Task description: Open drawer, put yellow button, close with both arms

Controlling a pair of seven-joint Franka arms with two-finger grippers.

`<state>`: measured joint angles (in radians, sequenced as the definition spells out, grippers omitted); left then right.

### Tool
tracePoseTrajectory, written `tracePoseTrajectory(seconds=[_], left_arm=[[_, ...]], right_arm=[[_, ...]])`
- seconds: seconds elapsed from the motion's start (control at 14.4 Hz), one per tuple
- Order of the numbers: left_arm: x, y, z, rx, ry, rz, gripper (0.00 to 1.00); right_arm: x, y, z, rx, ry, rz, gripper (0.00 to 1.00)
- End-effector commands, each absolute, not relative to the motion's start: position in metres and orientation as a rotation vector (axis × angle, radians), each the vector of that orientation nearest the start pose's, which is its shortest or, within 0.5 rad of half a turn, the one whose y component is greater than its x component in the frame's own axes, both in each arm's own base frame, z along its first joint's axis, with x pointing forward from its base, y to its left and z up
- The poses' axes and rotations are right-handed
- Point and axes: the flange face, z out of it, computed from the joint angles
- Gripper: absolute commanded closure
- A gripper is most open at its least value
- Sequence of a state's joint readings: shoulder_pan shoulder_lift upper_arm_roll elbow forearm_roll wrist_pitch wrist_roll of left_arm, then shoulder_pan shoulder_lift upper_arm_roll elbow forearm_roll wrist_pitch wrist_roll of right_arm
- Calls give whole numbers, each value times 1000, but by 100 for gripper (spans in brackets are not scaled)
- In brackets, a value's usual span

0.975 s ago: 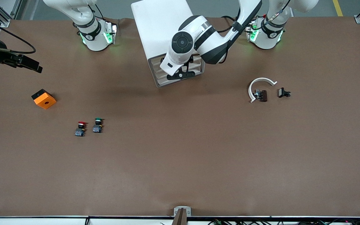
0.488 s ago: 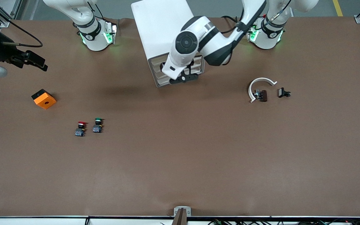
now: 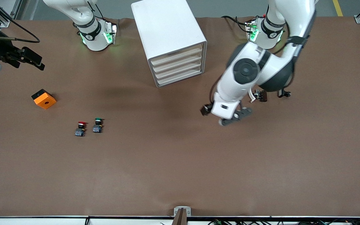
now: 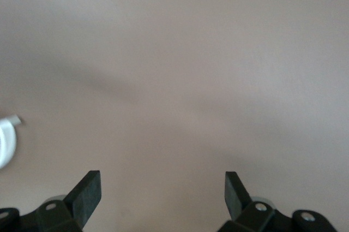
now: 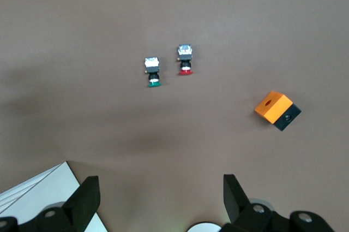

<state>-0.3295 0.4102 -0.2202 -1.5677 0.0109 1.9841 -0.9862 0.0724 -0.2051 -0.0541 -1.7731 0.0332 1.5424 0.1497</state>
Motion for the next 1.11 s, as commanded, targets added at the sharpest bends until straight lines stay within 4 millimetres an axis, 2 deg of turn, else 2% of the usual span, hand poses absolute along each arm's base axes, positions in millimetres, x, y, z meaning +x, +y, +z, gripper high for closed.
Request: tracePoseTrajectory(seconds=[0.0, 0.14, 0.28, 0.49, 0.63, 0.84, 1.04], left_arm=[[607, -293, 438, -3113, -714, -11, 0], [625, -249, 453, -3123, -700, -44, 0], [635, -208, 475, -3133, -620, -60, 0], [638, -145, 504, -3113, -592, -36, 0], [630, -111, 534, -3093, -639, -52, 0], [613, -76, 566, -3100, -588, -29, 0], [587, -50, 600, -3105, -398, 7, 0]], right_arm=[[488, 3, 648, -3119, 161, -3, 0], [495, -1, 649, -3129, 160, -6, 0], [498, -16, 651, -3133, 160, -9, 0], [499, -17, 653, -3132, 175, -24, 0], [498, -17, 655, -3133, 168, -24, 0], [499, -17, 654, -3132, 168, -21, 0], [499, -17, 654, -3132, 163, -21, 0]])
